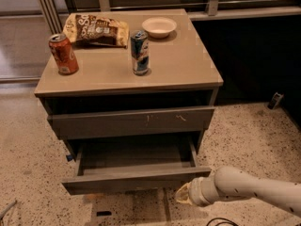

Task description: Close middle drawer

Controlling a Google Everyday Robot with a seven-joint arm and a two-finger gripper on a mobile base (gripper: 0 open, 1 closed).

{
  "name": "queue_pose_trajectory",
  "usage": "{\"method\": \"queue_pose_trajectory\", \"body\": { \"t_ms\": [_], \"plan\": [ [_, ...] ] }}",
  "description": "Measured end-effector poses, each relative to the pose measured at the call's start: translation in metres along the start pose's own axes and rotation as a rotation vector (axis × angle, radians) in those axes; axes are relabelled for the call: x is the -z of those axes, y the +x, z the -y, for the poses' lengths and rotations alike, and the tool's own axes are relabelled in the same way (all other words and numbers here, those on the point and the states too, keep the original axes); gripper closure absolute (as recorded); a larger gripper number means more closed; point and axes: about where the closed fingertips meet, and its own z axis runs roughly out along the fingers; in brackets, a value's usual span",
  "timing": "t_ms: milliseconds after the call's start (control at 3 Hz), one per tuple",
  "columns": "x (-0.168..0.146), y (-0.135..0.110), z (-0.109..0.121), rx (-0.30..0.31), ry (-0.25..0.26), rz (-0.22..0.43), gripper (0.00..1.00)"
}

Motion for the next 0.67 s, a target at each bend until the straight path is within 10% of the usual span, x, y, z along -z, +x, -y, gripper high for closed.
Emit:
{"method": "queue_pose_trajectory", "body": {
  "t_ms": [667],
  "plan": [
    [-0.0044, 0.0068, -0.0032, 0.026, 0.067, -0.001, 1.0]
  ]
}}
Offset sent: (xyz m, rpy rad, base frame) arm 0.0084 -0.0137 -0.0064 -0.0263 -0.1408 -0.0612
